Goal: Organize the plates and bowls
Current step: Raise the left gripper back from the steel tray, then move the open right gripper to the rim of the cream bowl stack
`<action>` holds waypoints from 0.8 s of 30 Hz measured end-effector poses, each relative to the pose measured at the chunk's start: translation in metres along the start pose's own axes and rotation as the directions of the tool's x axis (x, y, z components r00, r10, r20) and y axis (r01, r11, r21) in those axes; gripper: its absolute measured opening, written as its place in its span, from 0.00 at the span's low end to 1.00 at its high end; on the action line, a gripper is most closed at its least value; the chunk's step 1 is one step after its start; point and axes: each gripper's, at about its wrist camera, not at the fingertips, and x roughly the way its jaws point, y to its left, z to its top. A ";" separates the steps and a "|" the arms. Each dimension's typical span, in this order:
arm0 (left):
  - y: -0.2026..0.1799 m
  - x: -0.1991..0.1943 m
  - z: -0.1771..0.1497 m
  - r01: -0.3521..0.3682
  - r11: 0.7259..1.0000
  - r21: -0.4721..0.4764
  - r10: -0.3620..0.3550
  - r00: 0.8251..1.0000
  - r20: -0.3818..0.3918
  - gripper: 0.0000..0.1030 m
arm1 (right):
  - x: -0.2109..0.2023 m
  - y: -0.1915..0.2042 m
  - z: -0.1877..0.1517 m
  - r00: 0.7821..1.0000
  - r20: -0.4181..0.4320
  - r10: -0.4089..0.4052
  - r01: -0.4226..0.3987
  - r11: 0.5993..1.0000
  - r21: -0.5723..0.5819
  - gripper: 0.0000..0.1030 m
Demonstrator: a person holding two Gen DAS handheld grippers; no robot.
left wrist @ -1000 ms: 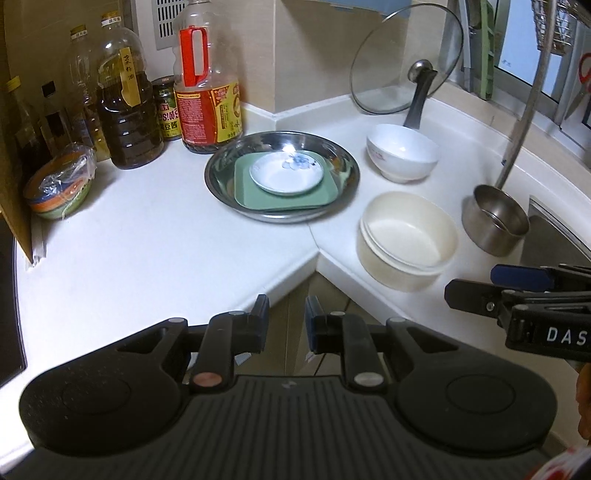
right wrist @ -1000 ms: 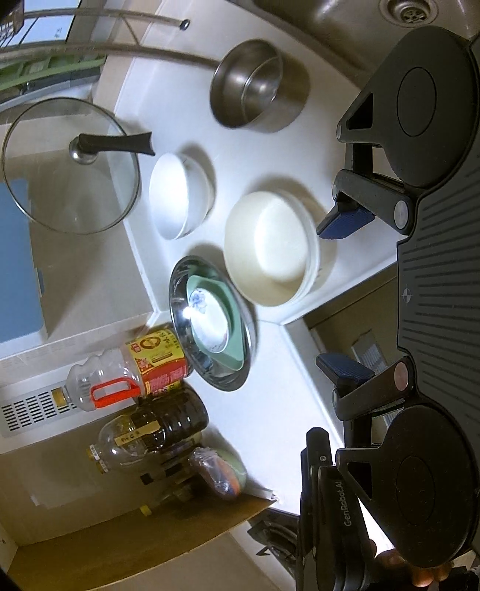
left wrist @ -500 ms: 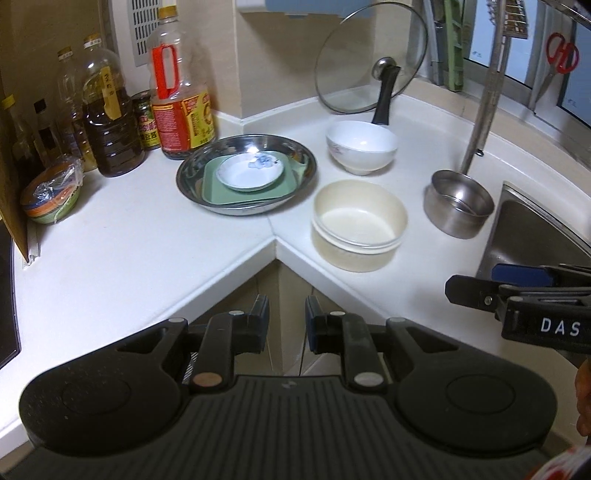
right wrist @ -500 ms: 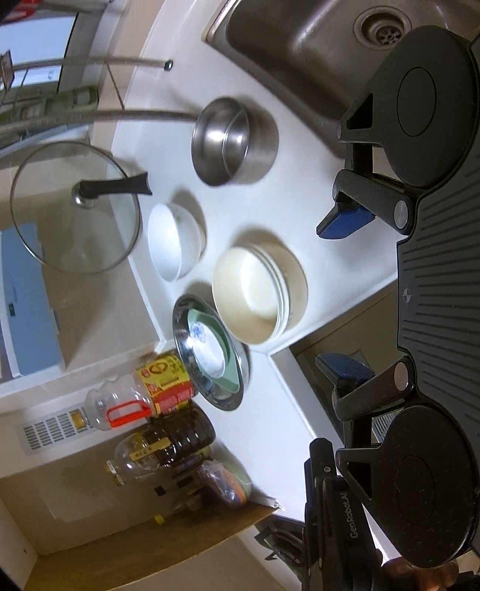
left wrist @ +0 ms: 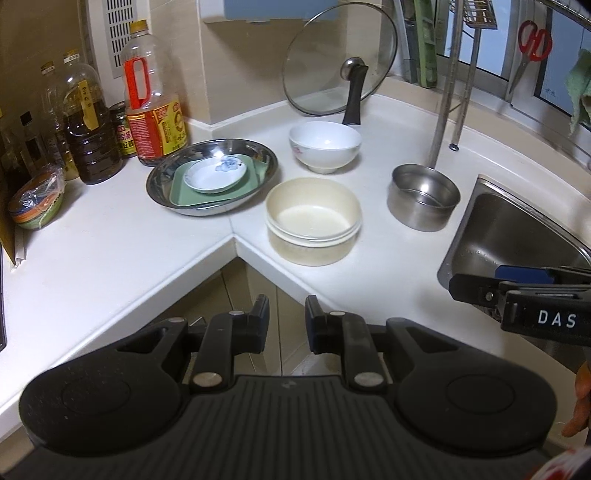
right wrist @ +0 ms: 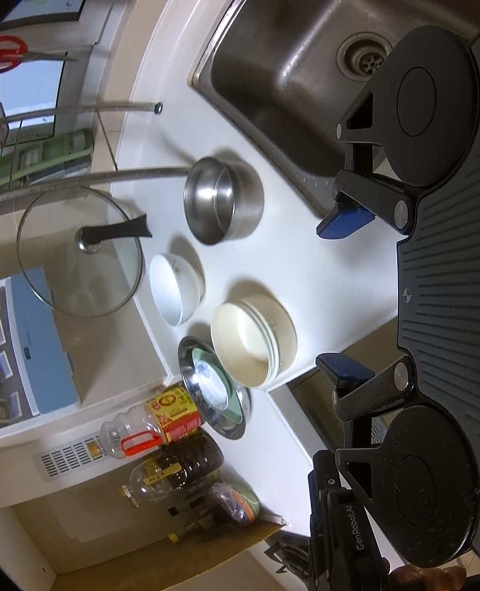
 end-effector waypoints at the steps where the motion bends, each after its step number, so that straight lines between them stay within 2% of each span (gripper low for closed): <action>1: -0.003 0.000 0.000 0.001 1.000 0.001 -0.001 1.000 0.000 0.18 | -0.001 -0.003 0.000 1.000 -0.002 -0.002 0.002 1.000 0.002 0.66; 10: -0.017 0.003 0.005 0.014 1.000 0.025 -0.014 1.000 0.007 0.18 | -0.005 -0.017 0.004 1.000 -0.010 -0.010 0.011 1.000 0.025 0.66; 24: -0.001 0.032 0.021 0.056 0.997 0.047 -0.055 0.998 -0.009 0.18 | 0.019 -0.018 0.018 0.998 -0.020 -0.068 0.069 0.996 0.055 0.66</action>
